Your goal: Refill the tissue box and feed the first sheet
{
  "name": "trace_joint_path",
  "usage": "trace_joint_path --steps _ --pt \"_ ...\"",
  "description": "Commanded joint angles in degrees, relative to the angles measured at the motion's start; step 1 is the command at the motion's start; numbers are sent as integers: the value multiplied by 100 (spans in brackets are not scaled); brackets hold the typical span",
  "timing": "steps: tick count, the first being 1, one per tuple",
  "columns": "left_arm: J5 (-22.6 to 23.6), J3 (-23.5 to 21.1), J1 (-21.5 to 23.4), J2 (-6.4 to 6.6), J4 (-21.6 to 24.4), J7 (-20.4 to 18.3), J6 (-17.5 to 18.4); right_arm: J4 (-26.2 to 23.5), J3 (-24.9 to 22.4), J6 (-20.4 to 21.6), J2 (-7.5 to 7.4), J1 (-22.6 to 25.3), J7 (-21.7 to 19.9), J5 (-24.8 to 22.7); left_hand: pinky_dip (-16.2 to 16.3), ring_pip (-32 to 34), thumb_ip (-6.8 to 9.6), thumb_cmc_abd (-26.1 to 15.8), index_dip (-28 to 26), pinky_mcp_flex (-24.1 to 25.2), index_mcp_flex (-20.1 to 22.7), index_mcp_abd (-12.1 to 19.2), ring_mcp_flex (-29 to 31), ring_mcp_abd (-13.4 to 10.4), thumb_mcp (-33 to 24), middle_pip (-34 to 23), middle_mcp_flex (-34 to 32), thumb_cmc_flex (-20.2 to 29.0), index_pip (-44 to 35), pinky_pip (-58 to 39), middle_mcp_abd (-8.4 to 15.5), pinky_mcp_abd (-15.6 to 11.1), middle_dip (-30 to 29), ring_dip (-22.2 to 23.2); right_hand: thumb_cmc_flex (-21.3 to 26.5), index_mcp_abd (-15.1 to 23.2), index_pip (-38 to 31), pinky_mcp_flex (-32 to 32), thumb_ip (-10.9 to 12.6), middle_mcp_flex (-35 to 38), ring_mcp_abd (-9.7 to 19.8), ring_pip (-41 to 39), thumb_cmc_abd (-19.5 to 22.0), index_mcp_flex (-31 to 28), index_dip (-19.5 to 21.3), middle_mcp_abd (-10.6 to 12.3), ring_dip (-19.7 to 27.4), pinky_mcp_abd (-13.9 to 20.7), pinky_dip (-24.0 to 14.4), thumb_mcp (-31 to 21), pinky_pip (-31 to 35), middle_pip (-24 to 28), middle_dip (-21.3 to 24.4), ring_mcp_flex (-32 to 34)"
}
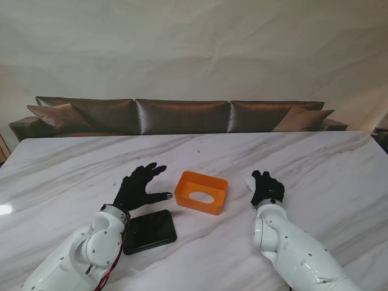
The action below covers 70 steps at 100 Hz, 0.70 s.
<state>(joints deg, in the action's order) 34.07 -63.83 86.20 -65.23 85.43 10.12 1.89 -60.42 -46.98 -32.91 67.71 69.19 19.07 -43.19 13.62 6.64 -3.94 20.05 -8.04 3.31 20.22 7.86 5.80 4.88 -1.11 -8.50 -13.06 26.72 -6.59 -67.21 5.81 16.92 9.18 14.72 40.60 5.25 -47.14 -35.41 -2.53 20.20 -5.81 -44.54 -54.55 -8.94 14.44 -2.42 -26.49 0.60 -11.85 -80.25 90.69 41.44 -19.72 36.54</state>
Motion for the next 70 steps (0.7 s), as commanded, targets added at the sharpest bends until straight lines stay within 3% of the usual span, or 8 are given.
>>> trace_joint_path --steps 1,8,20,34,43,45,48,70 --pt "-5 -15 34 -3 66 -95 -18 -53 -50 28 3 86 -157 -71 95 54 167 -239 73 -47 -195 -57 -159 -24 142 -29 182 22 7 6457 16 14 24 57 691 174 -137 -393 -187 262 39 -678 -179 -107 86 177 -72 798 163 -573 837 140 -135 742" --pt "-10 -10 28 -1 74 -114 -14 -166 -167 40 -5 142 -130 -99 142 76 187 -271 66 -79 -180 -48 -150 -24 131 -47 175 40 -10 6419 11 38 35 68 833 212 -186 -817 -186 654 34 -829 7 -257 132 243 -20 1039 138 -562 995 141 -143 1112" --pt "29 41 -9 10 92 -158 -60 -589 -469 113 -59 318 -176 -218 240 127 258 -266 47 -123 -163 -50 -132 7 54 -77 172 198 -46 6346 -26 29 53 96 949 214 -177 -1169 -313 1070 39 -1059 -125 -427 167 249 -47 1192 65 -580 1032 91 -147 1488" --pt "115 125 -119 23 30 -159 131 -1472 -949 162 -148 718 -448 -365 842 516 362 -101 12 -345 -194 -23 165 105 -151 -414 101 283 -142 5730 -86 37 253 321 989 212 -126 -1253 -381 1244 -12 -1254 -225 -554 168 159 -97 1182 8 -625 1057 40 -139 1692" --pt "193 232 -232 -6 -77 59 356 -1938 -1186 238 -160 960 -553 -320 1150 679 345 133 -6 -302 -109 22 410 141 -492 -686 49 258 -248 4968 -20 3 414 432 1016 214 -112 -1231 -379 1265 -52 -1285 -207 -565 174 121 -84 1145 1 -637 1062 19 -138 1756" --pt "218 258 -260 -10 -94 96 403 -2049 -1234 267 -163 1017 -574 -305 967 691 296 252 -4 -231 -97 26 455 139 -946 -700 26 63 -261 4615 1 -2 429 459 1018 214 -112 -1235 -377 1269 -57 -1293 -207 -565 175 119 -84 1141 1 -636 1064 16 -138 1776" --pt "247 294 -302 -12 -115 130 475 -2229 -1304 306 -170 1110 -624 -283 1027 740 273 333 -8 -140 -75 60 529 129 -1185 -729 -12 -18 -274 4186 44 -22 445 486 1015 214 -112 -1244 -376 1270 -63 -1295 -205 -565 177 115 -79 1138 2 -632 1066 10 -136 1791" --pt "406 707 -702 -9 -284 176 1024 -3528 -1726 562 -205 1769 -1129 248 969 985 182 699 18 -132 -71 380 898 54 -2087 -826 -118 -232 -220 2489 313 -173 503 611 937 184 -44 -1239 -331 1273 -139 -1298 -123 -607 170 -17 -70 1082 25 -580 1046 -123 -103 1800"
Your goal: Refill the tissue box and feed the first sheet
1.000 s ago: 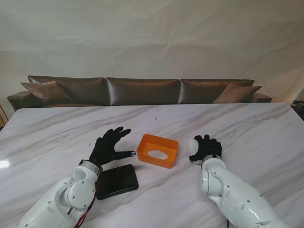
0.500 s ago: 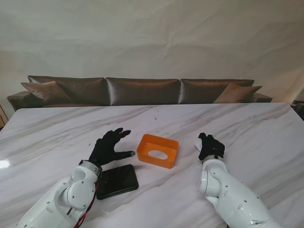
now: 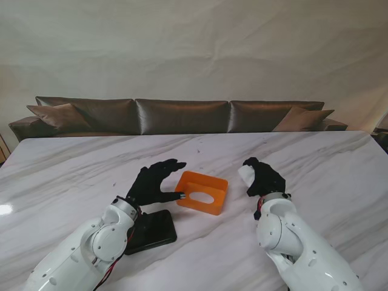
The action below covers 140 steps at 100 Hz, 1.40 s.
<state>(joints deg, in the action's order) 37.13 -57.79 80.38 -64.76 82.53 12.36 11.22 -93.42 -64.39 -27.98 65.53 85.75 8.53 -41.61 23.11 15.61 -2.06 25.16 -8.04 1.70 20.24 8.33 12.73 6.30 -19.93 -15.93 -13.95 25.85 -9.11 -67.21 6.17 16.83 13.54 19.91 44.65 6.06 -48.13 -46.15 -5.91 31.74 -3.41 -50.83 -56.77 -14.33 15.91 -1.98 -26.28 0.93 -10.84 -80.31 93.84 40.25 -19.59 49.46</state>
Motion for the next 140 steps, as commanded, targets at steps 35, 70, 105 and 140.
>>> trace_joint_path --steps 35,70,105,140 --pt "552 779 -618 -156 -348 630 448 -1284 -132 50 62 638 -508 1486 369 618 -152 730 314 -293 -270 1160 669 -192 -1462 -66 22 -305 529 1424 710 -360 43 438 558 -40 296 -180 146 152 -499 -711 216 -252 -64 -213 -85 1017 -69 -489 763 -93 -127 667" --pt "788 1162 -834 -209 -639 1037 655 -1136 57 240 204 482 -496 2761 1257 3244 -287 1158 226 -1076 -52 1175 1731 -448 -2305 -1465 -666 -256 360 -211 646 -963 817 2843 510 -169 413 -264 197 99 -569 -774 245 -250 -100 -331 -62 1089 -62 -469 819 -85 -143 731" --pt "1025 1549 -1096 -244 -990 1372 726 -889 140 359 270 269 -532 3331 1420 4333 -241 1401 -580 -1652 899 1363 2577 -726 -3143 -2303 -1555 169 -1115 -779 856 -1099 1544 3571 471 -306 418 -308 217 33 -564 -837 245 -240 -96 -402 -26 1161 -48 -470 844 -60 -143 752" --pt "1207 1892 -1295 -327 -1346 1890 626 -924 86 493 335 299 -488 3926 1505 4823 -264 1388 -1462 -1971 1509 1359 3114 -960 -3403 -2969 -2115 354 -2800 -1086 667 -1133 1951 3715 472 -372 439 -363 238 23 -573 -886 261 -232 -105 -451 -17 1193 -55 -468 874 -51 -134 792"
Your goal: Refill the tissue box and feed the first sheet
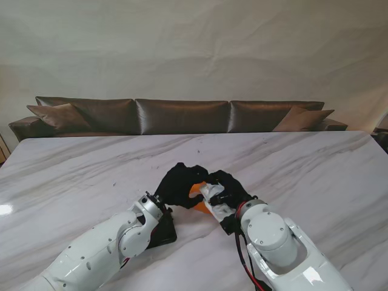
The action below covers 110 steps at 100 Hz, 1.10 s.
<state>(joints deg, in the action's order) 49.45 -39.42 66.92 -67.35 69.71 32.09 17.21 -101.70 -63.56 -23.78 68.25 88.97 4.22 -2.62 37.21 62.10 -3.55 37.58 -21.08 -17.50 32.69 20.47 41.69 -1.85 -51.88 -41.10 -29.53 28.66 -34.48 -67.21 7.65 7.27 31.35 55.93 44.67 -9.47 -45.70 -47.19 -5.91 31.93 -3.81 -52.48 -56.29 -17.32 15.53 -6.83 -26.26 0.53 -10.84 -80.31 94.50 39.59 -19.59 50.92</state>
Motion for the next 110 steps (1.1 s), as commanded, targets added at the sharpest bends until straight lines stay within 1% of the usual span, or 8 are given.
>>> trace_joint_path --steps 1,24,40,50,62,67,72,110 --pt "-23 61 48 -70 -69 -72 28 -97 1 75 65 -22 -56 46 98 190 -121 140 -164 -67 292 124 252 -149 -205 -484 -617 62 -278 -1095 522 -175 186 116 471 1174 194 -262 238 4 -536 -725 213 62 -66 34 -20 1234 -56 -468 811 16 -134 649" --pt "-81 141 -20 -122 -221 28 124 -128 -22 205 100 9 -24 400 106 476 -693 346 243 -358 1200 -157 881 -54 349 -669 -1915 479 -777 -1292 415 -36 1039 35 495 1164 202 -290 253 18 -540 -761 226 48 -70 14 -3 1273 -57 -465 829 21 -129 675" --pt "-231 129 -18 -144 -257 -91 312 -89 -18 206 123 -16 31 448 168 778 -529 -164 572 -517 1842 -313 1204 159 651 -1063 -2491 529 -1924 -1482 189 53 1494 54 431 1166 208 -305 246 10 -550 -769 221 48 -72 13 6 1281 -57 -436 823 19 -125 669" --pt "-327 80 -4 -111 -206 -374 355 -59 -17 213 156 -25 133 478 192 952 -99 -330 -471 -442 1741 -345 1072 166 53 -1464 -2388 110 -2377 -1504 98 -11 2021 203 169 1175 218 -226 230 -17 -580 -697 274 53 -76 -4 30 1166 -65 -342 716 5 -119 589" --pt "-463 29 21 -105 -190 -557 417 -34 -17 254 191 -28 243 541 188 1094 1147 -278 -2126 -242 1777 -247 773 111 -975 -1596 -2306 -515 -2602 -1363 75 -57 2961 530 -634 1129 296 -305 453 -84 -564 -517 677 80 -118 -47 -91 1080 -1324 -60 227 -46 -112 498" --pt "-495 22 24 -104 -190 -600 427 -10 -10 312 212 -29 318 563 220 1133 1511 -336 -2727 -140 1802 -287 661 91 -1166 -1639 -2257 -666 -2673 -1303 44 -68 3220 641 -1617 1076 389 -167 1174 -148 -499 -316 1292 107 -172 -104 -387 911 -1539 440 61 -104 -106 318" --pt "-524 13 30 -96 -175 -671 420 13 -2 375 242 -29 424 609 285 1167 1776 -439 -3287 -33 1802 -364 548 77 -1282 -1687 -2182 -788 -2749 -1241 13 -75 3401 752 -1992 1004 490 27 928 -234 -642 -79 1218 138 -226 -166 -402 677 -1545 887 -53 -163 -104 106" --pt "-822 -154 72 -27 -96 -1259 322 275 204 650 167 -92 944 -1373 548 1399 2624 -674 -4266 76 1945 -610 525 78 -1606 -1949 -2259 -1153 -3058 -1197 -152 -25 3620 955 -3263 1026 780 1490 128 -1024 -891 1196 896 465 -433 -76 -166 -465 -1563 1733 -1301 -471 -78 -1619"
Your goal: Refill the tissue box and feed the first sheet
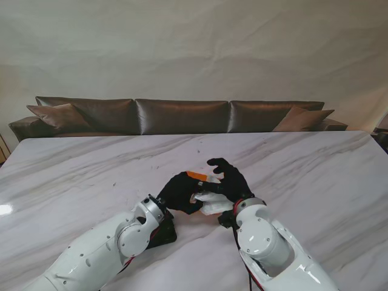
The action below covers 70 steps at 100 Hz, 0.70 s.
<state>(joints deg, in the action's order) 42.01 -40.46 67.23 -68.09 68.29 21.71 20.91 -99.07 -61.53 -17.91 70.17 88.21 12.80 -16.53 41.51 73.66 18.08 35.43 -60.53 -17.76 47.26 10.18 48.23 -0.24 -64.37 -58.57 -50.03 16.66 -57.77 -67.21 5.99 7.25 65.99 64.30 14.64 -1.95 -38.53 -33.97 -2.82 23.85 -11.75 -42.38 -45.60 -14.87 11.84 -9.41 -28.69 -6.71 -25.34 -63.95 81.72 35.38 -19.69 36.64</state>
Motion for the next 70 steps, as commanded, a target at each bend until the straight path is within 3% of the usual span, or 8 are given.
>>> trace_joint_path --steps 1,25,48,53,54,58,63,70 --pt "-102 -60 43 49 48 -250 -50 18 5 65 -28 -16 108 -49 126 249 518 -470 -336 104 498 409 -127 -80 -364 -204 -215 28 -732 -1194 4 -19 162 122 -276 282 64 177 -187 -218 -96 195 -179 220 -65 189 79 254 -116 96 -35 -52 -69 -203" --pt "-619 -267 21 7 -21 -575 -115 124 34 -2 -121 -13 496 -1423 208 333 805 -533 -456 159 618 267 -126 37 -467 -275 -315 -36 -866 -1188 -104 56 249 177 -593 334 -124 9 -306 137 -27 29 -126 -173 8 318 -13 287 -262 -5 -28 139 -210 45" --pt "-1101 -523 -23 -23 -10 -859 -136 25 -87 -294 -234 128 620 -2332 569 659 2176 -1029 -336 120 1202 -111 95 374 -1054 -469 -766 -697 -1296 -1208 -406 243 313 197 -913 399 -679 -1202 -152 1658 -99 -1105 645 -1473 993 513 -488 752 -314 507 1001 823 -1198 1509" --pt "-1182 -560 -35 -24 -6 -923 -172 -52 -133 -329 -256 193 584 -2407 672 729 2177 -5727 -322 78 1283 -134 158 407 -1924 -506 -849 -3926 -1333 -1214 -441 256 303 166 -860 459 -819 -1634 -58 2278 -117 -1539 867 -1988 1235 514 -579 855 -271 773 1316 998 -1389 2116" --pt "-1202 -566 -38 -24 -6 -941 -177 -73 -144 -332 -263 209 567 -2423 672 736 2138 -6225 -322 76 1292 -137 167 413 -1900 -509 -857 -4172 -1336 -1219 -443 261 302 166 -858 463 -825 -1715 -36 2387 -108 -1603 940 -2067 1270 516 -583 872 -254 828 1362 1019 -1419 2226" --pt "-1290 -590 -46 -24 -6 -1013 -197 -153 -184 -346 -294 270 466 -2483 675 759 2128 -6700 -321 69 1354 -166 193 443 -1899 -527 -902 -4389 -1360 -1230 -474 275 301 170 -744 490 -811 -1923 170 2631 -87 -1797 1331 -2287 1423 514 -581 934 -148 1332 1506 1069 -1554 2474" --pt "-1413 -606 -61 -32 -25 -1087 -201 -218 -214 -352 -334 324 361 -2616 684 792 2189 -6731 -308 60 1420 -210 227 487 -1921 -548 -951 -4370 -1389 -1248 -510 292 297 173 -1175 536 -902 -2290 936 3070 -25 -2072 1355 -2698 1627 525 -585 1022 -73 1430 1755 1218 -1724 2862" --pt "-1561 -615 -79 -54 -70 -1137 -186 -311 -251 -372 -419 380 94 -2857 694 803 2228 -6719 -291 76 1453 -235 226 528 -1941 -553 -980 -4334 -1404 -1249 -543 314 289 172 -1459 587 -921 -2709 1105 3414 138 -2289 1327 -2968 1706 617 -572 1221 -23 1172 1950 1317 -1828 3300"
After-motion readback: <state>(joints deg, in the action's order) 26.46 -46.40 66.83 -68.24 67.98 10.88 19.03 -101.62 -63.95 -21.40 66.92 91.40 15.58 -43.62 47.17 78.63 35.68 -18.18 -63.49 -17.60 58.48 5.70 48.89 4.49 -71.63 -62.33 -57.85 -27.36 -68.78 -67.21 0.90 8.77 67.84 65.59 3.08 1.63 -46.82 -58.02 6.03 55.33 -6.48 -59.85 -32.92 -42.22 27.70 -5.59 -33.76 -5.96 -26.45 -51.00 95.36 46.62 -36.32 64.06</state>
